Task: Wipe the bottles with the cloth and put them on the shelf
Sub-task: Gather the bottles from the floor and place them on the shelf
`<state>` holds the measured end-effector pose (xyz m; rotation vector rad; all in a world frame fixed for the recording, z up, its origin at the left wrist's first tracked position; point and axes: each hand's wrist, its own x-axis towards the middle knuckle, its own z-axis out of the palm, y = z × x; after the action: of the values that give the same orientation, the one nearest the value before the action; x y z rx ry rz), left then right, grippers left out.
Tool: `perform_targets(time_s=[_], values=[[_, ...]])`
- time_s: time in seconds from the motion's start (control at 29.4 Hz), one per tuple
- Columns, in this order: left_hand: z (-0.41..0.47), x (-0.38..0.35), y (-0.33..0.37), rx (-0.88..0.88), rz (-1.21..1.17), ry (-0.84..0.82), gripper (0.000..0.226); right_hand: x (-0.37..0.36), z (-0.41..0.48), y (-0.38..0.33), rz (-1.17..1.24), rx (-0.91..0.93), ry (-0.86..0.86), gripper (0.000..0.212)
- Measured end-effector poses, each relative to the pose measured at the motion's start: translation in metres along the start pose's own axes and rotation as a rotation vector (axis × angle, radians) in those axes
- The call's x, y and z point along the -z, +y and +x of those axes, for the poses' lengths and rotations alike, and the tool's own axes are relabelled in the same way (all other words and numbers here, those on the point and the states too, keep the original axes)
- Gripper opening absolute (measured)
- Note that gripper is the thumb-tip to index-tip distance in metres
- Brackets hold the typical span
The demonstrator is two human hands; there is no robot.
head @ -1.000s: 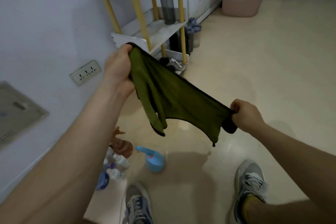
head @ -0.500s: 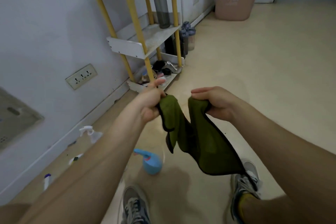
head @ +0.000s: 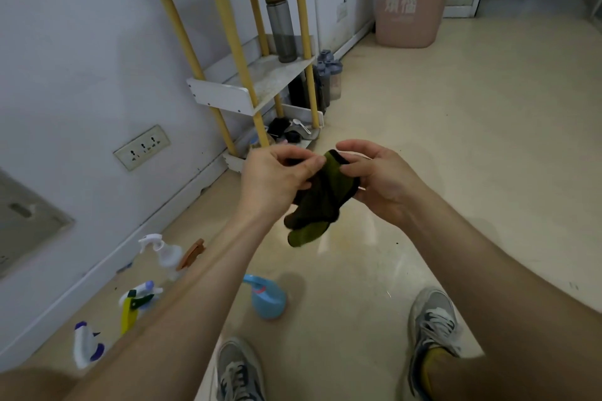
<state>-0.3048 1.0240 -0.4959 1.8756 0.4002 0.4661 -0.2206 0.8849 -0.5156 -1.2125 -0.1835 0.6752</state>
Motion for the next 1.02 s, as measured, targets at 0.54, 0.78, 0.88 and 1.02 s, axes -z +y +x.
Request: perform_targets(time_s=[0.54,0.78,0.88,1.02], values=[[-0.029,0.051,-0.003,0.348,0.055,-0.580,0.035,-0.013,-0.020,-0.060,-0.323,0.141,-0.209,0.040],[-0.036,0.058,-0.034,0.321,0.653,-0.695,0.039,-0.025,-0.033,-0.111,-0.522,0.207,-0.241,0.041],[-0.027,0.098,-0.035,0.251,0.738,-0.467,0.032,-0.023,-0.034,-0.121,-0.842,0.283,-0.151,0.043],[-0.007,0.146,-0.017,0.098,1.042,-0.035,0.031,-0.020,-0.022,-0.113,-1.071,0.304,-0.014,0.035]])
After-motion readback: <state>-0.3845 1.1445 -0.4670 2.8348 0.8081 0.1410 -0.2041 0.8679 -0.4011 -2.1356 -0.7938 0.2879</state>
